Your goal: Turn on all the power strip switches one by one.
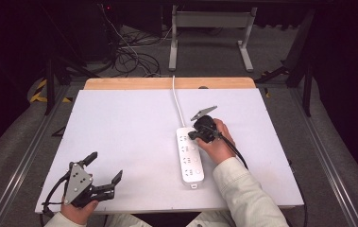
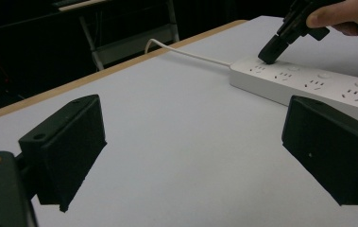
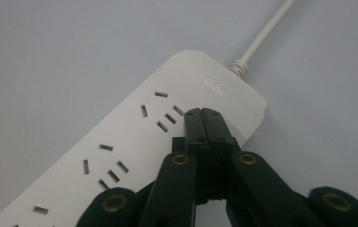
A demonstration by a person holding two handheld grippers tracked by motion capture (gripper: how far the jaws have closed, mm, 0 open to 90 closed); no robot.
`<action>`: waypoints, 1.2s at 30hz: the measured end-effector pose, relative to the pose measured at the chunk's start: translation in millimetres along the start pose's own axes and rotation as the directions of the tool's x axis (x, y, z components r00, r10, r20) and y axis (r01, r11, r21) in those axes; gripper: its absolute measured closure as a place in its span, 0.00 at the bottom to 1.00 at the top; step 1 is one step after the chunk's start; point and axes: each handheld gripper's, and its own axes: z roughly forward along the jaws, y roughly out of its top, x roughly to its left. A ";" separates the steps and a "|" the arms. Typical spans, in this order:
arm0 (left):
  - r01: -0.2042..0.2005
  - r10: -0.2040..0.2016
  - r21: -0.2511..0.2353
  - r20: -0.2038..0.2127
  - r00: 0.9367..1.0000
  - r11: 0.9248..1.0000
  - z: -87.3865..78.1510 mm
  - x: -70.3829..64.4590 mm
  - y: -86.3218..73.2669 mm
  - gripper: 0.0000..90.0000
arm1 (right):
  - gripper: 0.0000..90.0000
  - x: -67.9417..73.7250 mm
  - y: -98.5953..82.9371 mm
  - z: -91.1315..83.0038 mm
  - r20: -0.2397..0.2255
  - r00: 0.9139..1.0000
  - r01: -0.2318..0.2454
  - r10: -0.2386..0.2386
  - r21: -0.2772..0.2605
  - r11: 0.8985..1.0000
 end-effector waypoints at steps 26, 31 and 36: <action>0.004 -0.004 0.006 -0.001 1.000 1.000 1.4 1.2 -0.1 0.08 | 0.70 15.7 2.1 -59.1 0.012 0.998 0.058 -0.057 -0.215 0.975; 0.011 -0.011 0.007 -0.003 1.000 1.000 1.6 0.9 -0.2 0.08 | 0.46 17.7 -14.9 -83.6 0.046 0.998 0.054 -0.042 -0.308 0.950; 0.009 -0.009 0.005 -0.004 1.000 1.000 1.6 0.4 0.2 0.08 | 0.27 19.1 -41.9 -100.2 0.067 0.998 0.022 0.003 -0.364 0.931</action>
